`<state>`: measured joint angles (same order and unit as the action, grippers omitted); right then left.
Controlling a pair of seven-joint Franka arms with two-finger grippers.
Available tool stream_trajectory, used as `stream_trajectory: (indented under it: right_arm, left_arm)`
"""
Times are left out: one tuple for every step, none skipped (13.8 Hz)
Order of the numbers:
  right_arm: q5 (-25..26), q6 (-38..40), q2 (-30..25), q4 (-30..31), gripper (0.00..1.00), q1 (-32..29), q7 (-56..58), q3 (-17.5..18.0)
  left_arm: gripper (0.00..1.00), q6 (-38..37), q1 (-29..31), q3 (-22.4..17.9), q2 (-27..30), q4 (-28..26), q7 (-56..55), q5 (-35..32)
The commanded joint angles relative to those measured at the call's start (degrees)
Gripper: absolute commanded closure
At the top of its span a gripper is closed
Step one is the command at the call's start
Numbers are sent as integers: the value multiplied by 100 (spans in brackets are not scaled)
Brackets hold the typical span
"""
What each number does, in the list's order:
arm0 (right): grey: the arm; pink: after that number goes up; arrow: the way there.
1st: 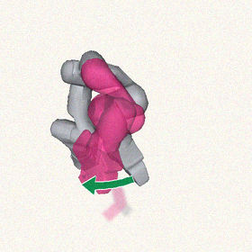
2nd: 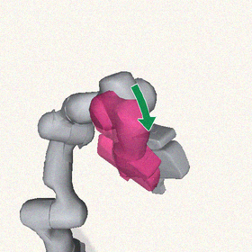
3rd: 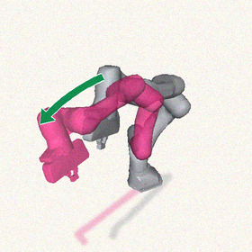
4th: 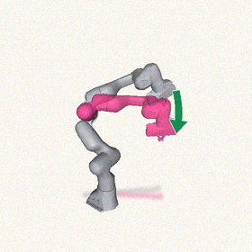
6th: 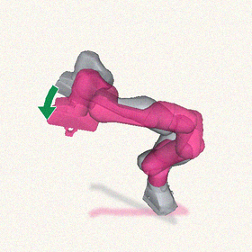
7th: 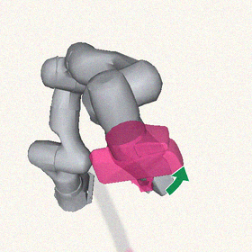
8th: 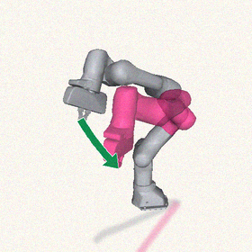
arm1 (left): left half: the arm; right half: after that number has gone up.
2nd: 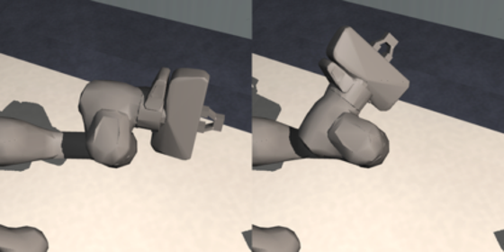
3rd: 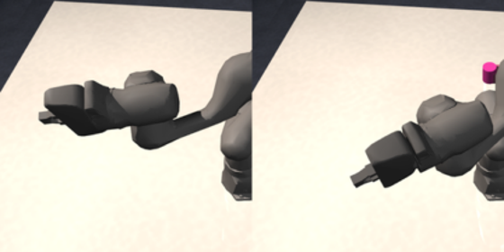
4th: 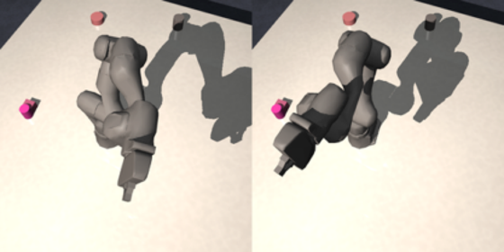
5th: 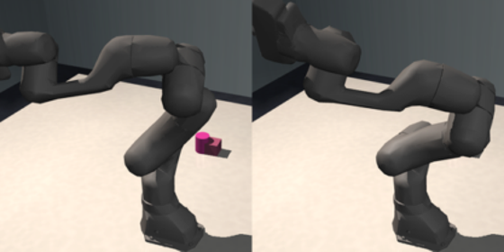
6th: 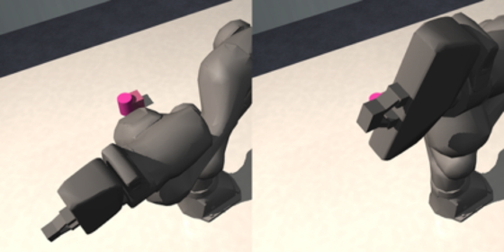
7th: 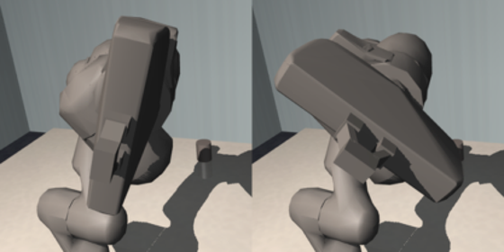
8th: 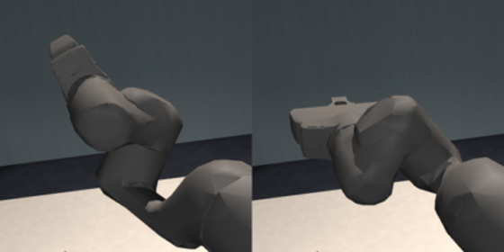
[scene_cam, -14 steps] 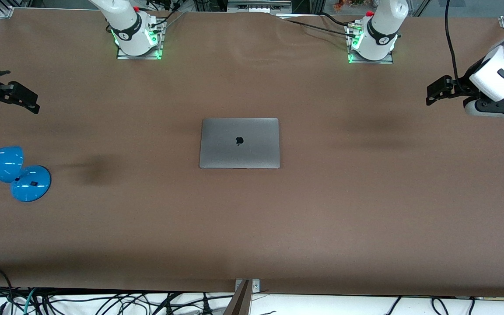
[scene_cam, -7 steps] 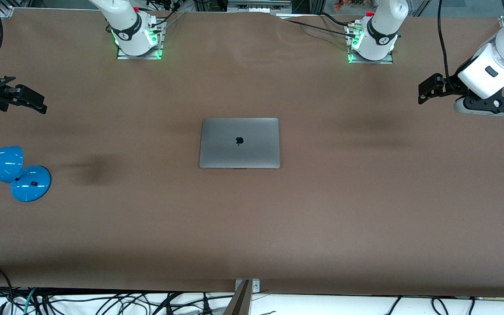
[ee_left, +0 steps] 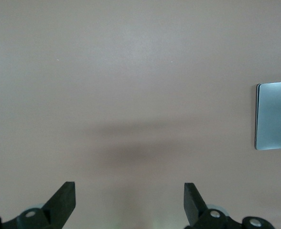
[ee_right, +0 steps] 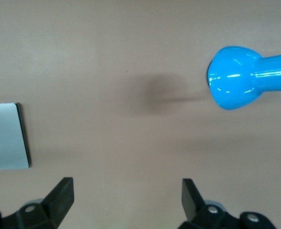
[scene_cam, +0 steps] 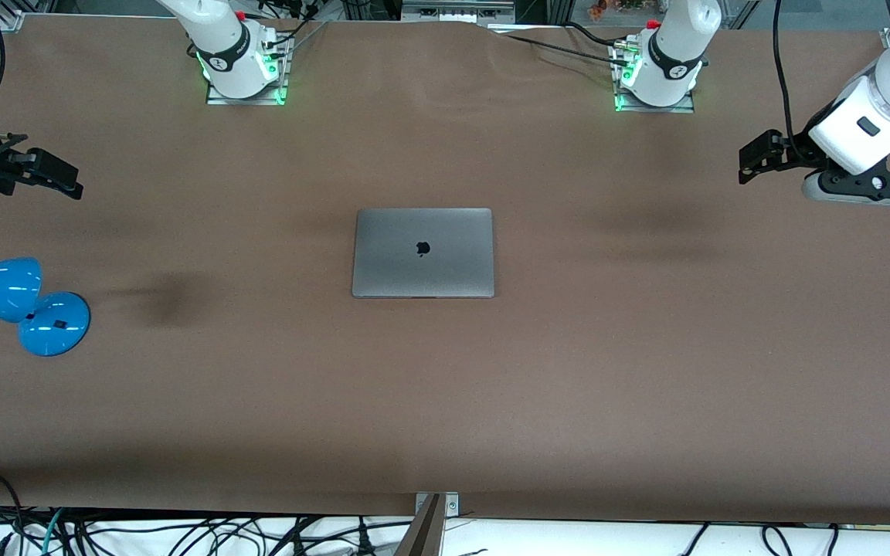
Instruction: Close laptop with both arms from behind
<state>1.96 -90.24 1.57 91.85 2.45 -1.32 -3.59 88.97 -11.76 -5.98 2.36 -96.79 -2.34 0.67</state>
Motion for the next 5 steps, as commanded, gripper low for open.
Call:
stream_trajectory:
  right_arm:
    - [-73, 85, -87, 17, 0, -43, 9, -2]
    - [-73, 85, -87, 17, 0, -43, 1, -2]
    - [-73, 94, -87, 17, 0, -43, 9, -2]
    - [-73, 86, -87, 17, 0, -43, 9, -2]
    - [-73, 85, -87, 17, 0, -43, 9, 7]
  left_arm:
    - [0, -3, -28, -26, -34, 90, 15, 30]
    - [0, -3, -28, -26, -34, 90, 15, 30]
    - [0, -3, -28, -26, -34, 90, 23, 30]
    - [0, -3, -19, -26, -34, 90, 32, 30]
    - [0, -3, -19, -26, -34, 81, 32, 30]
